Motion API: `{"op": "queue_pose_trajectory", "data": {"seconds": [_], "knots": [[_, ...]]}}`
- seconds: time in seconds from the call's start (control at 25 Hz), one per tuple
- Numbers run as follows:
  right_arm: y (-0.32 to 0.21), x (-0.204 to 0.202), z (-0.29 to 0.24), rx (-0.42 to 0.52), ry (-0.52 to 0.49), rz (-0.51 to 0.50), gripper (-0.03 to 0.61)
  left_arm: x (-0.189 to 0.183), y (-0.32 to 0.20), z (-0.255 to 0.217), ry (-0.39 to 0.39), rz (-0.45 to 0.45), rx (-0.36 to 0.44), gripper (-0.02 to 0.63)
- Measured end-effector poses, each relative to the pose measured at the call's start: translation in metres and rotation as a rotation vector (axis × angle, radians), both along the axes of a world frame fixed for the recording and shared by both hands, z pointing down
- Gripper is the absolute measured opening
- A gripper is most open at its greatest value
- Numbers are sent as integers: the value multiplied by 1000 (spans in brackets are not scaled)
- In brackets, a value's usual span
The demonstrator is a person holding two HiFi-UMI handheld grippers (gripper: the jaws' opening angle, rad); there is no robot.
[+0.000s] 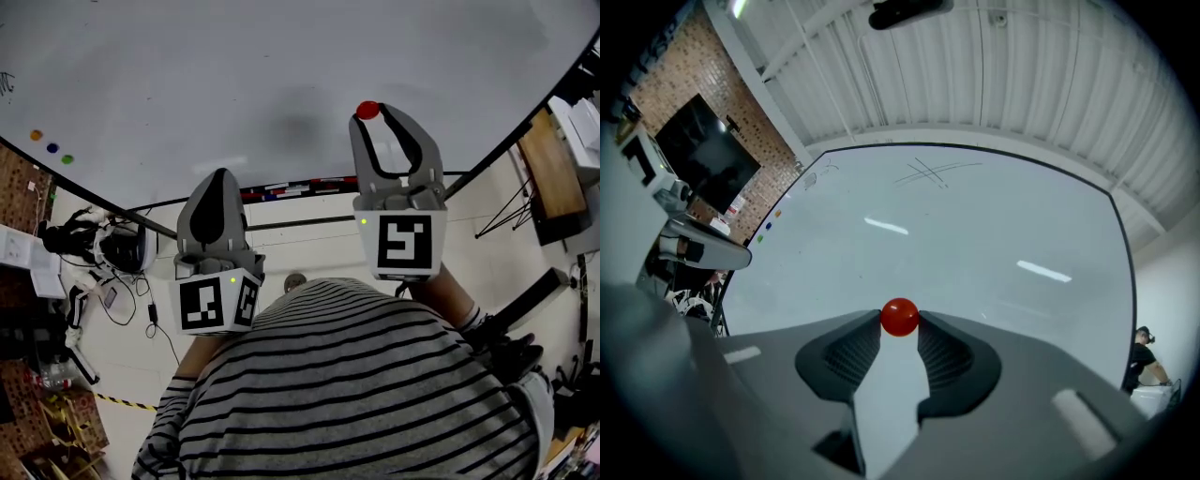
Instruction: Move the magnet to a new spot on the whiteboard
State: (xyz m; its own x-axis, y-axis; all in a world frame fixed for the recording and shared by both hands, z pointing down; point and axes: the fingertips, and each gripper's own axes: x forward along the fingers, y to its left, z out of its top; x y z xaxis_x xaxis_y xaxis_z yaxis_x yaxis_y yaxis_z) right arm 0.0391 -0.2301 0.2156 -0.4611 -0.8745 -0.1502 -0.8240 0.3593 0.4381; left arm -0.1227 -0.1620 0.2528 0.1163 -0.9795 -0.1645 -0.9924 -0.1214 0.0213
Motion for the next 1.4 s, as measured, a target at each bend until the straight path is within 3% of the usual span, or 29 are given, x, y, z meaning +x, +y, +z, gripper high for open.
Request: {"op": "queue_pose_trajectory", "data": {"seconds": [0.32,0.68,1.04,1.12,1.24,1.4], "knots": [[-56,-33,-26,38,8,22,124,-37,-45,-18,5,-14,16,15],[-91,-46,-25,-2,11,67,124,-58,-74,-26,0,-10,7,15],[-94,-48,-23,26,34,116,127,-68,-76,-27,3,-7,7,15],[-93,-50,-22,22,45,97,129,-68,-73,-26,7,-7,10,15],[-83,-51,-22,33,39,62,190,-68,-64,-22,13,-15,13,15],[-55,-40,-17,44,-3,27,193,-61,-46,-13,13,-24,9,15]]}}
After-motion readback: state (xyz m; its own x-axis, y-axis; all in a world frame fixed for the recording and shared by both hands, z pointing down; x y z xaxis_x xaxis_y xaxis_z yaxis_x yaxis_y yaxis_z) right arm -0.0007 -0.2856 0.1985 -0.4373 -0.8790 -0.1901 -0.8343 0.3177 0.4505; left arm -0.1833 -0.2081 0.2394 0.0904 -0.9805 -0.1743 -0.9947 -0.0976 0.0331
